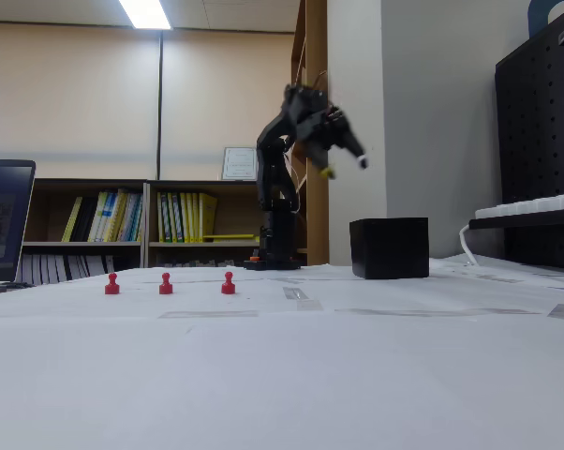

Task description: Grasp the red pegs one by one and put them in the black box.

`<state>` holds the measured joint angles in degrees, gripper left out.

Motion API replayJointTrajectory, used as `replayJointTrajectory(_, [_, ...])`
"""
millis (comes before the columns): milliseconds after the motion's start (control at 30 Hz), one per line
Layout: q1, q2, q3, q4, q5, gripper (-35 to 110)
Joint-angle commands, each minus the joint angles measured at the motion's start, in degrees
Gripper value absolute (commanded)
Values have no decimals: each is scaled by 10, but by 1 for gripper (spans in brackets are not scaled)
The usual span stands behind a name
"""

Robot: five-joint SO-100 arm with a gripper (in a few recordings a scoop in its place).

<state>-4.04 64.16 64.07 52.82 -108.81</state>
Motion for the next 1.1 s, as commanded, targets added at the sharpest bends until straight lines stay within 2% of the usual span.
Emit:
replayJointTrajectory(0, [68, 37, -99, -213, 62, 19])
replayJointTrajectory(133, [88, 88, -149, -308, 100, 19])
replayJointTrajectory(300, [101, 145, -215, -501, 124, 19])
replayJointTrajectory(467, [113, 211, -223, -593, 134, 19])
replayJointTrajectory(1067, [130, 390, -105, -673, 148, 17])
